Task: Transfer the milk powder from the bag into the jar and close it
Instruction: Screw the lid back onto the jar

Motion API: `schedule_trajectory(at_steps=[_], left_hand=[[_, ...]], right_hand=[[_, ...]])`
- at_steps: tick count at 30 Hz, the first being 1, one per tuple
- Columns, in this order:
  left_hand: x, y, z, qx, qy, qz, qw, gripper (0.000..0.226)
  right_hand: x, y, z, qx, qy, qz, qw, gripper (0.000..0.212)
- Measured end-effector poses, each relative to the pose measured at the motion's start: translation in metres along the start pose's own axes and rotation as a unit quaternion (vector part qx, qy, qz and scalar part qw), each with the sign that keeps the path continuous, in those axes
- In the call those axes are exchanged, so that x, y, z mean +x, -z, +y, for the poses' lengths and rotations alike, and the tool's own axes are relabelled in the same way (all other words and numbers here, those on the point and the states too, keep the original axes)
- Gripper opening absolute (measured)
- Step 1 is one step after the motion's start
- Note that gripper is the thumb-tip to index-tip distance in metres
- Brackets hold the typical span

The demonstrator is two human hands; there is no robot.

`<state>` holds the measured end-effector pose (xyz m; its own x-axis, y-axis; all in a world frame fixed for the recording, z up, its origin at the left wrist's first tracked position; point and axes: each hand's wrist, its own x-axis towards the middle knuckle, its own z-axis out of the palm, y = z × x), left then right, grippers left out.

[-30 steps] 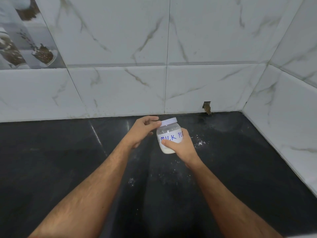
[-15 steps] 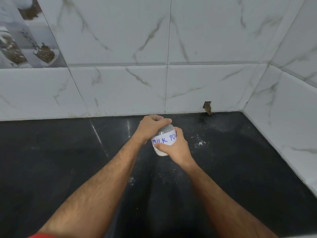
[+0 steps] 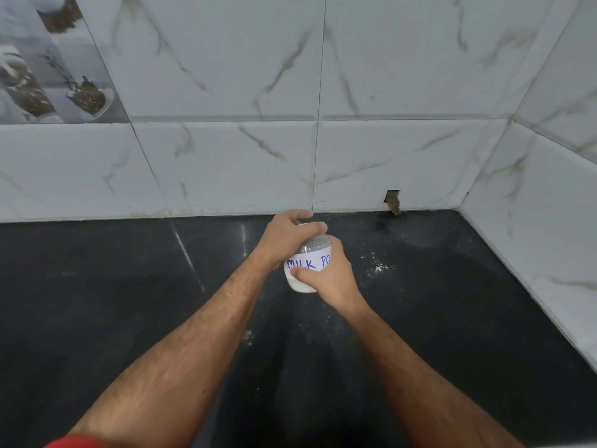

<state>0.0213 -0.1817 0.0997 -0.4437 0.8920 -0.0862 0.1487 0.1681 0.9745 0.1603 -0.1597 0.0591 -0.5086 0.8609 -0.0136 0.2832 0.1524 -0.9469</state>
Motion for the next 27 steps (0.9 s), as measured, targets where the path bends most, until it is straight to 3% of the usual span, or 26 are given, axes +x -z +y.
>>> schedule_trajectory(at_steps=[6, 10, 13, 16, 21, 27], left_hand=[[-0.012, -0.001, -0.005, -0.025, -0.021, 0.001, 0.999, 0.049], [-0.014, 0.000, -0.008, -0.006, -0.024, 0.016, 1.000, 0.063], [-0.016, 0.003, -0.018, -0.071, 0.018, 0.006, 0.997, 0.076], [-0.029, 0.004, -0.039, -0.104, 0.051, -0.010, 0.993, 0.049], [-0.042, 0.004, -0.090, -0.053, 0.072, -0.024, 0.996, 0.041], [-0.028, 0.004, -0.097, -0.019, 0.063, -0.038, 0.997, 0.032]], right_hand=[[-0.001, 0.000, 0.009, 0.022, 0.009, -0.026, 0.999, 0.079], [0.003, 0.000, 0.013, 0.023, 0.012, -0.065, 0.998, 0.085], [0.005, -0.001, 0.024, 0.039, 0.004, -0.075, 0.996, 0.095], [0.004, 0.002, 0.035, 0.060, -0.011, -0.063, 0.996, 0.097], [0.004, 0.000, 0.061, 0.044, -0.046, -0.074, 0.995, 0.087], [0.026, 0.007, 0.075, -0.022, -0.057, -0.113, 0.992, 0.086]])
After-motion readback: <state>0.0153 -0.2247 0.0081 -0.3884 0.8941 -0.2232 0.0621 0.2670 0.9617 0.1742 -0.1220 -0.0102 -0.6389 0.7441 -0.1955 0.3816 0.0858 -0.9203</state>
